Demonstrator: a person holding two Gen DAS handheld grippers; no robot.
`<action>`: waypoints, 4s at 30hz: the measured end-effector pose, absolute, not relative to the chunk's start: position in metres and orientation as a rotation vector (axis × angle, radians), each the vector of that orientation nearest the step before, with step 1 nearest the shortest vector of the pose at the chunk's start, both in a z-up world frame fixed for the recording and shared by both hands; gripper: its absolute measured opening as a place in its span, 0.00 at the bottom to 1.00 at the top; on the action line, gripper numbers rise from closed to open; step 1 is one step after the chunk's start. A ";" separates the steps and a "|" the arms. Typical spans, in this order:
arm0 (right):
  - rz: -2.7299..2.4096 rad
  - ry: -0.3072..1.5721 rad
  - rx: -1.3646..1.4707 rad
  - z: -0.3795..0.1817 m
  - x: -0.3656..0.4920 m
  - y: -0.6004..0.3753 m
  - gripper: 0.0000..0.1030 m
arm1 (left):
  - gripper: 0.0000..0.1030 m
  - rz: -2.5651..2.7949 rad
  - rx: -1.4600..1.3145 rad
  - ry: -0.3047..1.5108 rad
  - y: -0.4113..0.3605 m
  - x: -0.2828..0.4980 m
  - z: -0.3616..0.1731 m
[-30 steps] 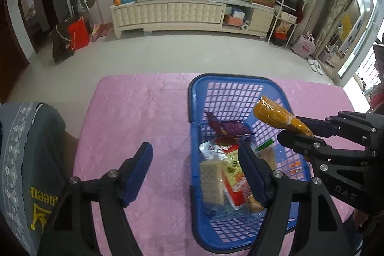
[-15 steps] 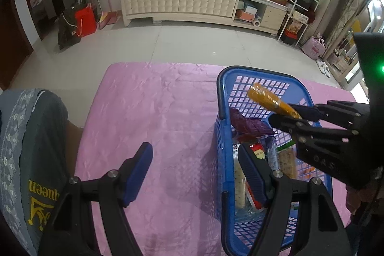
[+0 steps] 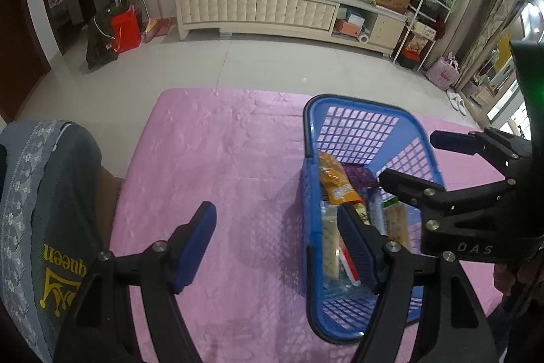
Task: Organize snacks
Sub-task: 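Open the left tool to drop the red pouch while the right tool releases the yellow pouch, then move the right tool to the orange sausage stick on the mat, then grasp the orange sausage stick with the right tool, then lower the sausage stick into the basket and open the right tool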
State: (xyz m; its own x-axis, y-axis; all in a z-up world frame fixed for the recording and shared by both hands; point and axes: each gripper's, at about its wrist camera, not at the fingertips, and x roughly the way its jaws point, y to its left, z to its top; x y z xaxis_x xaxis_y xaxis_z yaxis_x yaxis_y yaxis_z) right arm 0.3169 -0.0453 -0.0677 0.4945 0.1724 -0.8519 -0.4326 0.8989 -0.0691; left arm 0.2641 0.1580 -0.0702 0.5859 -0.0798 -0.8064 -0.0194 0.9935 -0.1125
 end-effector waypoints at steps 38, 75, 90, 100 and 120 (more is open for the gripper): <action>0.244 0.948 -0.169 -0.034 0.239 -0.189 0.86 | 0.76 -0.146 0.029 0.914 0.021 0.217 -0.035; 0.342 1.185 -0.543 -0.208 0.277 -0.203 0.83 | 0.76 -0.088 0.019 1.158 0.025 0.274 -0.155; 0.391 1.222 -0.522 -0.219 0.255 -0.207 0.22 | 0.76 -0.083 0.020 1.155 0.032 0.272 -0.156; 0.326 1.147 -0.378 -0.152 0.240 -0.206 0.21 | 0.76 -0.110 -0.007 1.079 0.040 0.252 -0.122; 0.369 1.022 -0.332 -0.072 0.262 -0.100 0.21 | 0.76 -0.083 -0.048 0.933 0.110 0.231 -0.065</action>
State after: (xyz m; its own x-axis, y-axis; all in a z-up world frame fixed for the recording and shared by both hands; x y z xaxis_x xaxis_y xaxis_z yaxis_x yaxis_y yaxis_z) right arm 0.2622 -0.0998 -0.0718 0.4702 0.1422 -0.8710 -0.4469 0.8894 -0.0961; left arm 0.2314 0.1104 -0.0649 0.5924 -0.0919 -0.8004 0.0507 0.9958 -0.0768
